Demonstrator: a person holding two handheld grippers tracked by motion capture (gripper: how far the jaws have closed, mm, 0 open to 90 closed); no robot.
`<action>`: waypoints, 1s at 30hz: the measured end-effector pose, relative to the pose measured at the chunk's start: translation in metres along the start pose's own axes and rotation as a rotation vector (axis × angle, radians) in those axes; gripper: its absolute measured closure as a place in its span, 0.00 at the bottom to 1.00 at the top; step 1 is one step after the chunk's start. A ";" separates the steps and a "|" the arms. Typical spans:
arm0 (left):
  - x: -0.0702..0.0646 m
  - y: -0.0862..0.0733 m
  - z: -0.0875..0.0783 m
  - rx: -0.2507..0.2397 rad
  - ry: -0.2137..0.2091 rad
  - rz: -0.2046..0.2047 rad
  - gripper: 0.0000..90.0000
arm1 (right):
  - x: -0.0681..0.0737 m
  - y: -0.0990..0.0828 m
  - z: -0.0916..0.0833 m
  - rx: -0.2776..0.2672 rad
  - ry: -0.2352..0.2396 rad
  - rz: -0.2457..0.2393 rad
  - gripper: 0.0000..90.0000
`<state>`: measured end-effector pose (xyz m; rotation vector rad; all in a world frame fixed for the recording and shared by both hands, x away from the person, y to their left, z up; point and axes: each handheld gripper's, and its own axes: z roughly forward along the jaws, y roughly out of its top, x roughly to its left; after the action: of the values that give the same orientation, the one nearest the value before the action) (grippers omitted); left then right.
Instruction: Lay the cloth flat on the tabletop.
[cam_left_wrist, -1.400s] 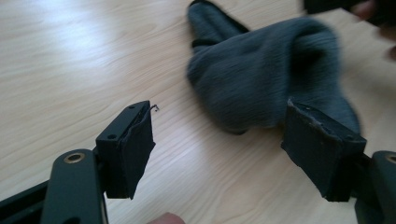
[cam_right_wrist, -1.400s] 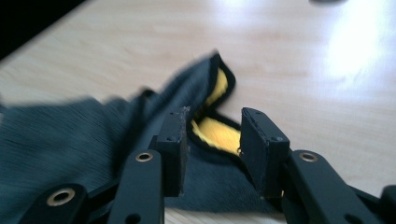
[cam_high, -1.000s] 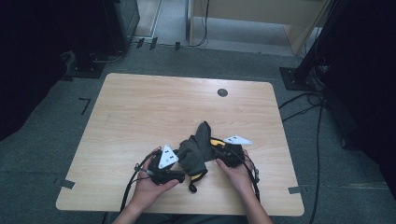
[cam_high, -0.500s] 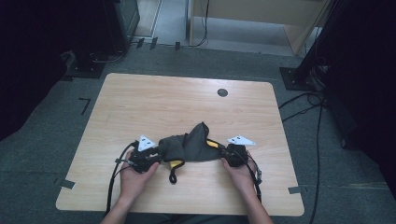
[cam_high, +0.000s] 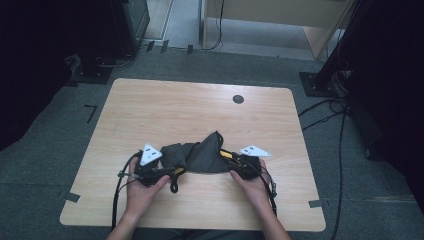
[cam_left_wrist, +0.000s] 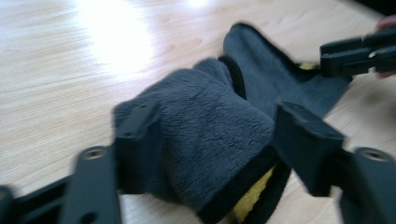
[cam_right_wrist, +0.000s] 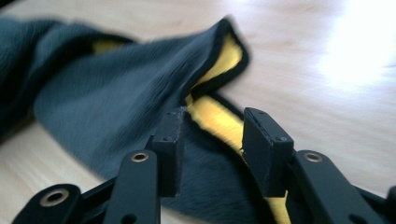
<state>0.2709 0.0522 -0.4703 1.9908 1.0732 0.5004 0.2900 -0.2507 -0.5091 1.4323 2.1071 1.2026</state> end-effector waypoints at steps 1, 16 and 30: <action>-0.002 -0.001 0.004 0.016 0.032 0.021 0.29 | 0.001 -0.002 0.003 0.019 -0.017 -0.012 0.73; 0.068 -0.013 -0.022 -0.033 0.150 -0.183 0.86 | -0.031 -0.005 -0.007 0.022 -0.191 0.079 1.00; 0.014 -0.006 0.004 0.087 0.125 0.006 0.36 | 0.011 -0.002 0.006 0.003 -0.026 -0.023 0.73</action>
<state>0.2783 0.0642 -0.4779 2.0619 1.1838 0.5973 0.2875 -0.2390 -0.5124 1.4134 2.1032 1.1659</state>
